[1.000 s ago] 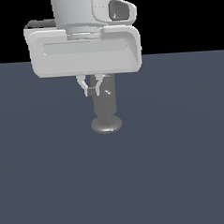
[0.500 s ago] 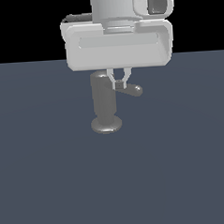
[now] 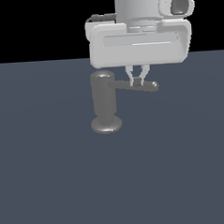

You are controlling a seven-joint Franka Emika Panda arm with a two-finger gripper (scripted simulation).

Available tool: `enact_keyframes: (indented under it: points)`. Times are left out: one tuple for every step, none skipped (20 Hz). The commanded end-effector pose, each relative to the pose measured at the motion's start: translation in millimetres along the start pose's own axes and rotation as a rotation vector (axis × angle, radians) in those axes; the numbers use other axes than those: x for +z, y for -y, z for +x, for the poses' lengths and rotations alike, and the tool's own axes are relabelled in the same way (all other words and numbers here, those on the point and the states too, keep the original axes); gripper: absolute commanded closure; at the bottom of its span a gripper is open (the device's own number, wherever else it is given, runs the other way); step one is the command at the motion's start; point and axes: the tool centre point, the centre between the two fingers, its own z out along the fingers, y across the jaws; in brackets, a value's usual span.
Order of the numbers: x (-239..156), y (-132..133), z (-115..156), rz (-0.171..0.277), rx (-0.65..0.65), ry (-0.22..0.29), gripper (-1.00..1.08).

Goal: Turn on the faucet by rotating a designated handle.

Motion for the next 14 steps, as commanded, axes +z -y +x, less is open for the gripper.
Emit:
enact_keyframes:
  points:
    - [13.5,-23.3,-11.6,0.005,0.037,0.035,1.08]
    - [-0.3,-2.9,0.9,-0.001,-0.001,-0.001,1.08]
    - [0.0,-5.4,3.5,-0.001,0.000,0.000,1.08]
    - [0.4,-8.1,6.2,-0.001,0.001,0.001,1.08]
    - [0.8,-10.7,8.9,0.000,0.002,0.001,1.08]
    - [1.1,-13.2,11.5,0.000,0.003,0.002,1.08]
    - [1.5,-15.9,14.2,0.000,0.004,0.003,1.08]
    - [1.9,-18.4,16.8,0.000,0.004,0.003,1.08]
    - [2.2,-20.9,19.5,0.000,0.005,0.004,1.08]
    - [2.7,-23.6,22.1,0.000,0.006,0.005,1.08]
    - [3.0,-26.1,24.7,0.000,0.007,0.006,1.08]
    - [3.3,-28.6,27.3,0.000,0.007,0.006,1.08]
    - [3.7,-31.2,29.9,0.000,0.008,0.007,1.08]
    - [4.1,-33.7,32.5,0.000,0.009,0.008,1.08]
